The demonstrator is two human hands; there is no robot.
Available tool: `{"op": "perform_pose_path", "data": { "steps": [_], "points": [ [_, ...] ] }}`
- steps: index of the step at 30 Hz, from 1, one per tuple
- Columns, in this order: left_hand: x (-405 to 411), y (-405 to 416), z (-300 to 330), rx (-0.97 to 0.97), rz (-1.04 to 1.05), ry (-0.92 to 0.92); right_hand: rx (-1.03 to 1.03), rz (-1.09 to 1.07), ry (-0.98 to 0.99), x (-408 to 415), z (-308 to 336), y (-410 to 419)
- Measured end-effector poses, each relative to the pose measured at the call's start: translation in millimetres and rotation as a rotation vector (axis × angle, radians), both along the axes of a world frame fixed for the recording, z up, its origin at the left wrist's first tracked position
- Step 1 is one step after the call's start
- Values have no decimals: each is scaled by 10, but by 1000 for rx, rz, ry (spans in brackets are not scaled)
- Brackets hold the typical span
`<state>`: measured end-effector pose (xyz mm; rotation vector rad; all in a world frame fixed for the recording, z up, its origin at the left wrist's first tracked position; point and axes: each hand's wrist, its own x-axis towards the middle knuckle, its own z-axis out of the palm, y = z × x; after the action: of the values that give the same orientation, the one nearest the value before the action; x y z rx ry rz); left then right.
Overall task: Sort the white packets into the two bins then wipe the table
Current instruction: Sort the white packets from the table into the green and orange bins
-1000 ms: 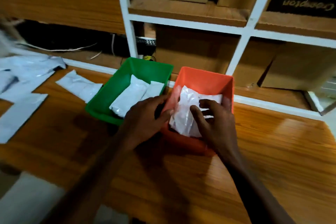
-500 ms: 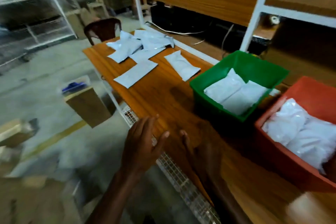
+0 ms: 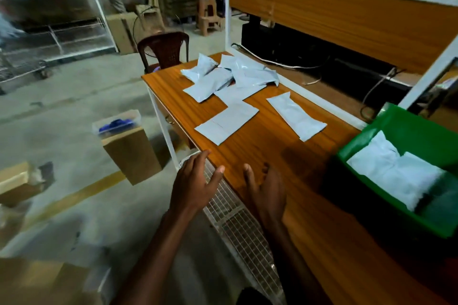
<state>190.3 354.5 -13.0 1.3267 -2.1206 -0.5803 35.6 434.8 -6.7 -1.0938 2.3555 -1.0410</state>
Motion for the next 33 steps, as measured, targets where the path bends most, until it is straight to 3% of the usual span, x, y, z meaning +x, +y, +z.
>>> {"op": "perform_pose_path", "data": {
  "steps": [3, 13, 16, 21, 28, 33],
  "points": [
    [-47, -512, 39, -17, -42, 23, -57, -134, -121, 61, 20, -453],
    [-338, -2279, -7, 29, -123, -61, -56, -241, -138, -118, -150, -2082],
    [-436, -2815, -34, 30, -176, -119, 12, -354, -251, -167, -162, -2438],
    [-649, -3636, -74, 64, -237, -174, 103, -478, -201, -215, -290, -2838],
    [-1009, -4749, -151, -31, -306, -66, 289, -686, -168, -201, -469, -3297],
    [-1276, -5225, -159, 120, -336, -178, 407, -881, -136, -93, -450, -3649]
  ]
}}
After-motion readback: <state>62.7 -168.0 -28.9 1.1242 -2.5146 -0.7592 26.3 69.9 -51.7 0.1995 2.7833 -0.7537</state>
